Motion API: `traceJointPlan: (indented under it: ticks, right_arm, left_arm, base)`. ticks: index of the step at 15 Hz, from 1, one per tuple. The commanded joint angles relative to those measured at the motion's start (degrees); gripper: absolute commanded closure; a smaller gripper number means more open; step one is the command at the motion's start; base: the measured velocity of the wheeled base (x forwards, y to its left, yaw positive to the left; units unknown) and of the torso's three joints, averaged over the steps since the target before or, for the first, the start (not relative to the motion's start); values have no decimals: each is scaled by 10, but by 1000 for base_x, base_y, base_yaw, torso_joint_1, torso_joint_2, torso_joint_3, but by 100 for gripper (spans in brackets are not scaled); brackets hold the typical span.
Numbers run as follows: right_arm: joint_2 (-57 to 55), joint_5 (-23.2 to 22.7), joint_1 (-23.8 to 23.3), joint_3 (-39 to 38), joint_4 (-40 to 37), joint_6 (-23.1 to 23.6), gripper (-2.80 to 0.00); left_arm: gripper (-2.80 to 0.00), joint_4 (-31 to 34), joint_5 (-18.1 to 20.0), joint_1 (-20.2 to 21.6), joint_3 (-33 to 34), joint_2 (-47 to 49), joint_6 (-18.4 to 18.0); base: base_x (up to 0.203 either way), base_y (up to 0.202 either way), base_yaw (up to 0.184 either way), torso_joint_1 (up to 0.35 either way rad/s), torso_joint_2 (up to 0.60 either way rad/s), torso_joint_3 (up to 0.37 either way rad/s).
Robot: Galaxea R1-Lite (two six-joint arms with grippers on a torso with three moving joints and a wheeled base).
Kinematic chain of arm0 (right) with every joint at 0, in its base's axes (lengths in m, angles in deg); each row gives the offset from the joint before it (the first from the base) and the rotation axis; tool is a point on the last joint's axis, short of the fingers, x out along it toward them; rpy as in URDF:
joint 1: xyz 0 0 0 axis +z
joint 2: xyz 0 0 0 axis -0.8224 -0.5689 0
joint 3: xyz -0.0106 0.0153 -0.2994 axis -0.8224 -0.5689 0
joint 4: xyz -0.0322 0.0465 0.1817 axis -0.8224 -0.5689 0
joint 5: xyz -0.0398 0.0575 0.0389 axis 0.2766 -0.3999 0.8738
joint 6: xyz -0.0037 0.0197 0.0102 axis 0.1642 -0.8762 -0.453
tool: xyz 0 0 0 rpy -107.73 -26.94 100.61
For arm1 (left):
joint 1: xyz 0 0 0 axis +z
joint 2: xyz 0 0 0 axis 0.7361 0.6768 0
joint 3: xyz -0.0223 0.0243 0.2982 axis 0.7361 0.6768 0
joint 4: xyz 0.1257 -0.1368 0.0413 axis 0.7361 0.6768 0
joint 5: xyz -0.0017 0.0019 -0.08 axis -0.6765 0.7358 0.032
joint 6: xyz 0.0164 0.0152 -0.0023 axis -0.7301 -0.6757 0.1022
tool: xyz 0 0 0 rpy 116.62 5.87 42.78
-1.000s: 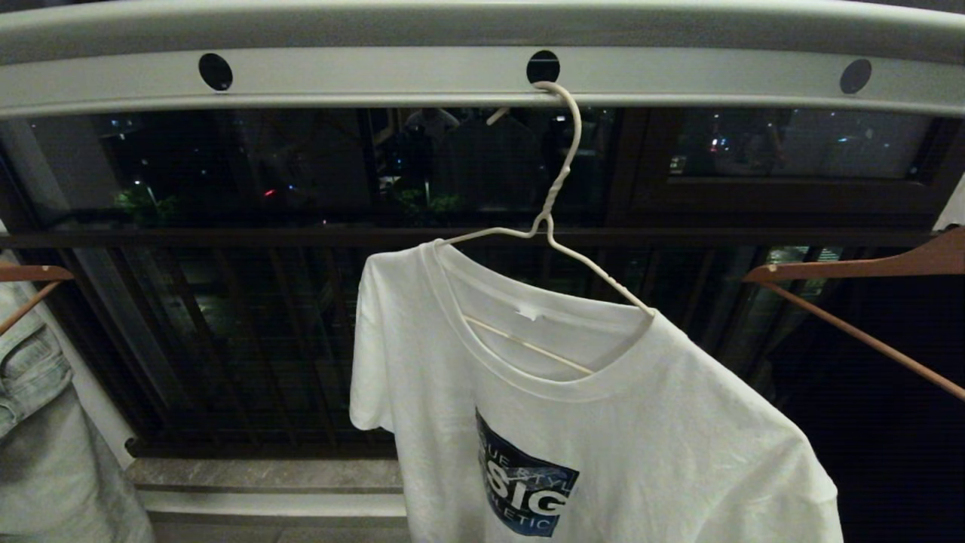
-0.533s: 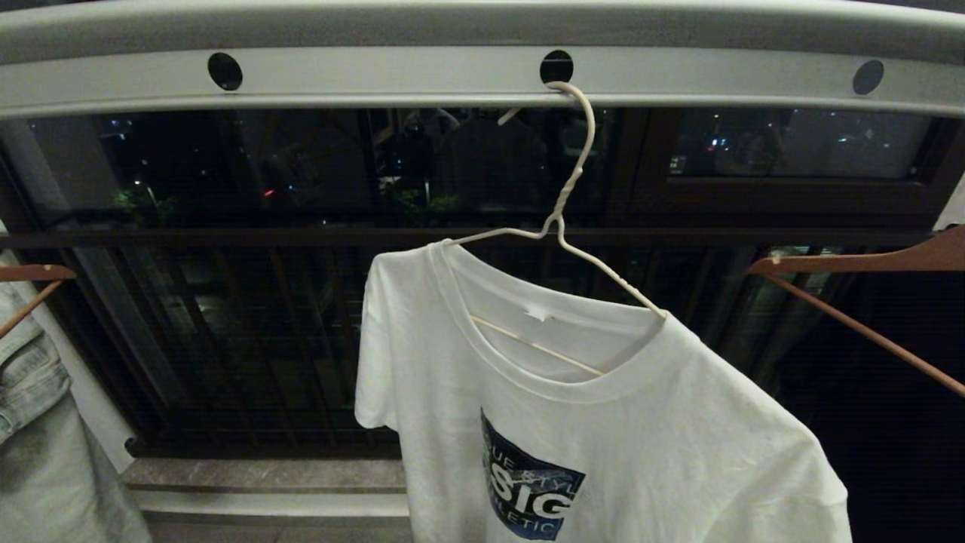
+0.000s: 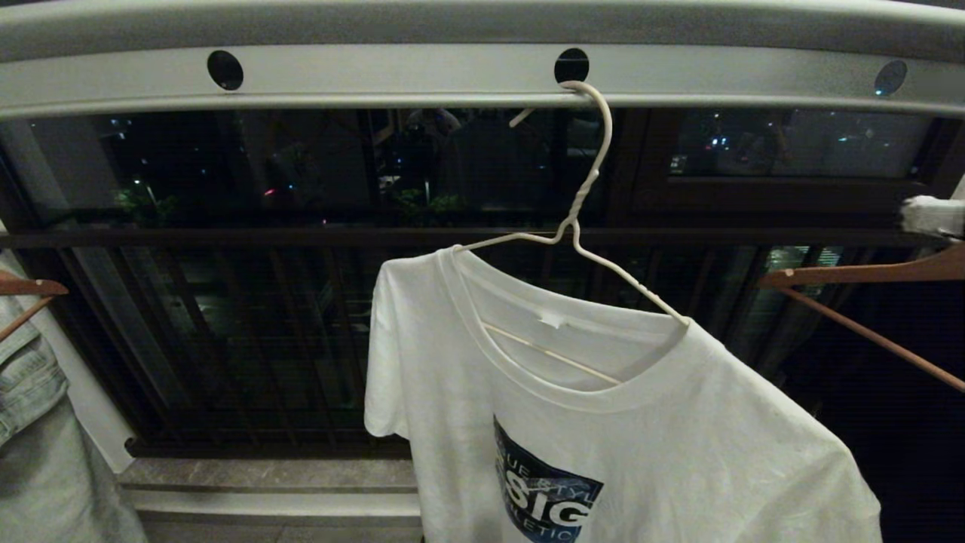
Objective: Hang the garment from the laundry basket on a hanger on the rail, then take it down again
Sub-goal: Take the clothes off the clothes rack
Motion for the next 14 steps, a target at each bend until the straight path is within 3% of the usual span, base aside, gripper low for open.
traceJointPlan:
  ticks: [1,4,5,8,14]
  right_arm:
    - [-93,-4,36,37,13,0,0]
    - [-137,-4,82,62,49,0,0]
    - [-142,-4,94,62,61,0,-280]
    - [-168,10,128,62,86,0,-280]
    - [-227,89,223,62,181,0,-280]
  left_arm:
    - [0,0,0,0,1,0,0]
    - [0,0,0,0,1,0,0]
    - [0,0,0,0,1,0,-1]
    - [0,0,0,0,1,0,0]
    - [0,0,0,0,1,0,-1]
  base:
    - [0,0,0,0,0,0]
    - [0,0,0,0,0,0]
    - [0,0,0,0,0,0]
    - [0,0,0,0,0,0]
    - [0,0,0,0,0,0]
